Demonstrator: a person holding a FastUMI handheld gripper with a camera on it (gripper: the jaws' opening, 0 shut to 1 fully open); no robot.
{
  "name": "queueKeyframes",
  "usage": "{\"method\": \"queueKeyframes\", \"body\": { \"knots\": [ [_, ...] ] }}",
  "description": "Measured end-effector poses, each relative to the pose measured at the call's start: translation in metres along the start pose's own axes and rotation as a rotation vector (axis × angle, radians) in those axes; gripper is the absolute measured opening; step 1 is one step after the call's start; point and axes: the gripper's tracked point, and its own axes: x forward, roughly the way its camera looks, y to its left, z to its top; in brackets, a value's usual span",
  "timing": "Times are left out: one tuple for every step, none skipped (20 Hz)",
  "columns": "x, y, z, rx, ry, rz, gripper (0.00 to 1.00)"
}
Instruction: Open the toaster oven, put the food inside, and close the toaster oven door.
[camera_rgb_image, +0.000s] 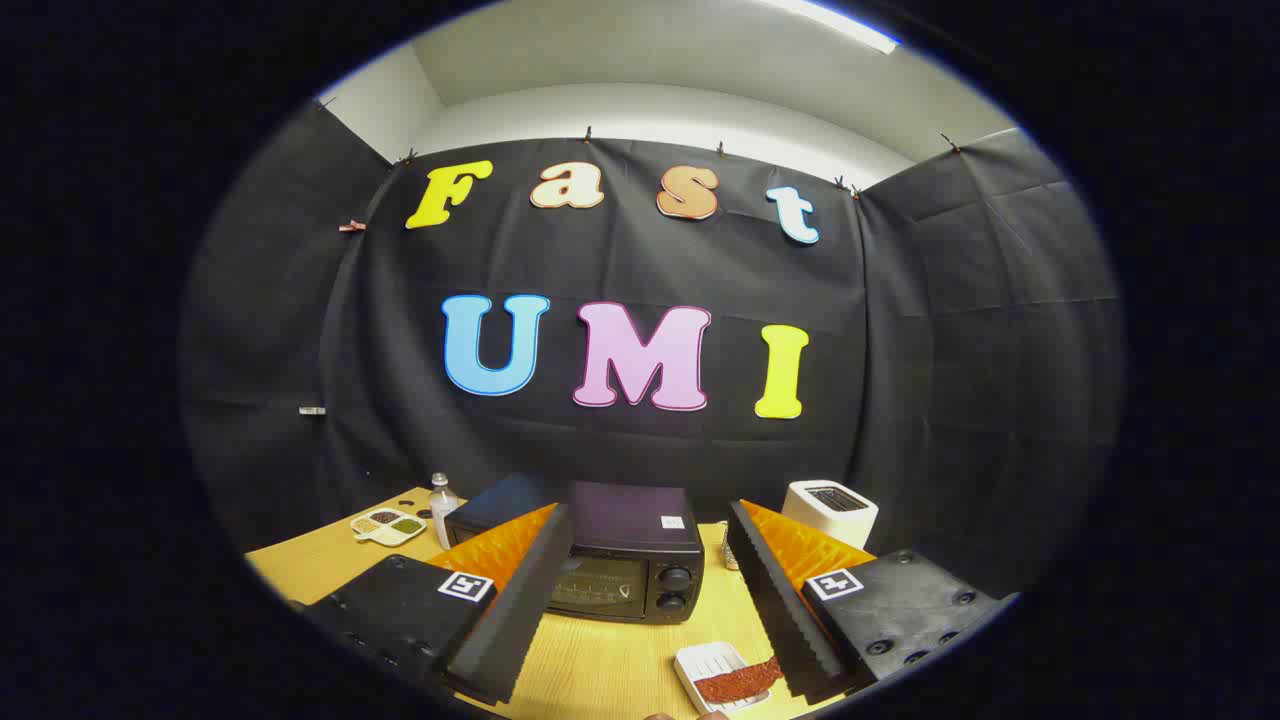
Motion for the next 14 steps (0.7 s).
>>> {"method": "queueKeyframes", "body": {
  "knots": [
    [0.0, 0.0, -0.001, 0.0, 0.003, 0.0, 0.97],
    [0.0, 0.001, -0.001, -0.001, 0.007, 0.002, 0.97],
    [-0.001, 0.003, -0.003, -0.003, 0.011, 0.005, 0.97],
    [-0.002, 0.004, -0.003, -0.006, 0.011, 0.007, 0.97],
    [-0.002, 0.006, -0.002, -0.01, 0.011, 0.01, 0.97],
    [-0.002, 0.008, -0.001, -0.014, 0.009, 0.012, 0.97],
    [-0.003, 0.01, -0.002, -0.018, 0.009, 0.015, 0.97],
    [-0.004, 0.013, -0.001, -0.02, 0.009, 0.017, 0.97],
    [-0.005, 0.016, -0.001, -0.019, 0.008, 0.022, 0.97],
    [-0.005, 0.019, -0.002, -0.019, 0.011, 0.026, 0.97],
    [-0.006, 0.023, -0.003, -0.019, 0.016, 0.031, 0.97],
    [-0.007, 0.025, -0.004, -0.019, 0.02, 0.037, 0.97],
    [-0.008, 0.028, -0.003, -0.019, 0.021, 0.04, 0.97],
    [-0.008, 0.029, -0.002, -0.02, 0.02, 0.043, 0.97]
  ]
}}
